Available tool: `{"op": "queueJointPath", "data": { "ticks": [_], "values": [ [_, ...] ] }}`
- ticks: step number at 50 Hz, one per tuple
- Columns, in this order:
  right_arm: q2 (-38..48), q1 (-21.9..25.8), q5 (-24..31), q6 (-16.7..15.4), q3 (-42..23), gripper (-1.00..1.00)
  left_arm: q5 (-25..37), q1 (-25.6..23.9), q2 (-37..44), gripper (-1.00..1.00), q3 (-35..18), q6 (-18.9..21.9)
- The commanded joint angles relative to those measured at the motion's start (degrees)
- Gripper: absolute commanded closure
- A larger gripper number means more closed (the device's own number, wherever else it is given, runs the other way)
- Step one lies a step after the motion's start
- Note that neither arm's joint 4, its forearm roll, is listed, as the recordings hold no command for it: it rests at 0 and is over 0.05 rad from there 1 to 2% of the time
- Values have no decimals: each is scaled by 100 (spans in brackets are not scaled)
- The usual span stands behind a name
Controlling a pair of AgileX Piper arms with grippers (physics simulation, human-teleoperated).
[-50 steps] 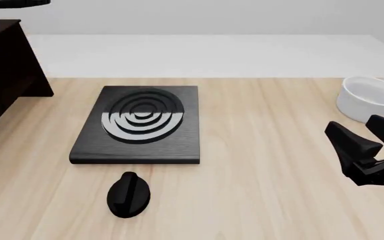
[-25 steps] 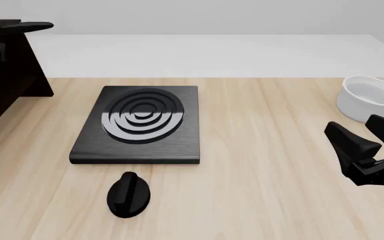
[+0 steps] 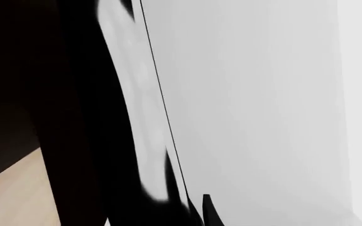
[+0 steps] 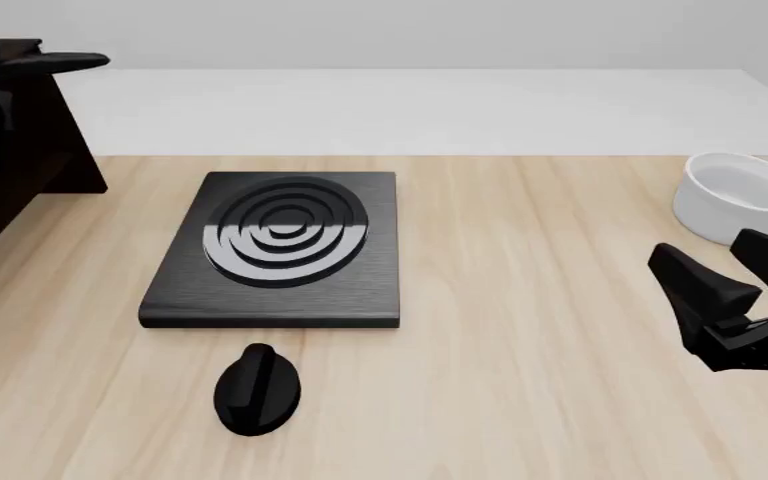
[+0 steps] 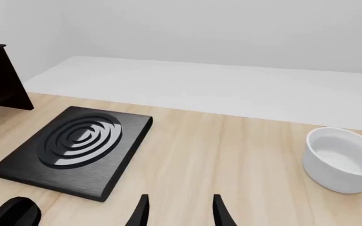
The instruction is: Put the frying pan on the cabinet shelf.
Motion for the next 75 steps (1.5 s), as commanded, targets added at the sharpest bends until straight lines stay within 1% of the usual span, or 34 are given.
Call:
{"op": "queueJointPath", "data": {
  "ticks": [1,9,10,19,20,22,26,29,32,36,41,59,64,66,68,70,72,75],
  "values": [
    [3,-5,1,0,0,-100,60,164,173,100,-77,64],
    [13,8,-5,-14,-2,-100,163,159,-2,100,-46,83],
    [14,6,-4,-13,-2,-100,161,158,-9,-100,-35,67],
    [44,19,-13,-11,-5,-100,163,106,-107,-100,20,137],
    [44,17,-13,-10,-5,-100,326,109,-199,-100,-46,338],
    [60,15,-16,-10,-7,-100,257,93,-183,-100,-7,253],
    [75,30,-22,-24,-9,-100,198,64,-263,-100,74,210],
    [68,18,-18,-18,-8,-100,315,-28,-431,-100,125,350],
    [69,23,-19,-25,-8,-100,346,-65,-485,-100,166,397],
    [55,15,-14,-20,-7,-100,307,-101,-584,-100,258,372],
    [56,21,-17,-13,-6,-100,332,-158,-770,-100,437,481],
    [47,23,-16,5,-4,-100,100,-179,-830,-100,840,491],
    [58,25,-20,23,-4,-100,193,-248,-1066,-100,912,574],
    [69,17,-21,43,-4,-100,254,-253,-1150,-100,904,703],
    [66,16,-21,54,-3,-100,183,-278,-1139,-100,985,664],
    [66,13,-21,61,-2,-100,230,-282,-1185,-100,992,749],
    [46,1,-14,59,0,-100,186,-305,-1218,-100,1075,701],
    [44,-3,-13,74,1,-100,197,-325,-1278,-100,1132,740]
  ]
}}
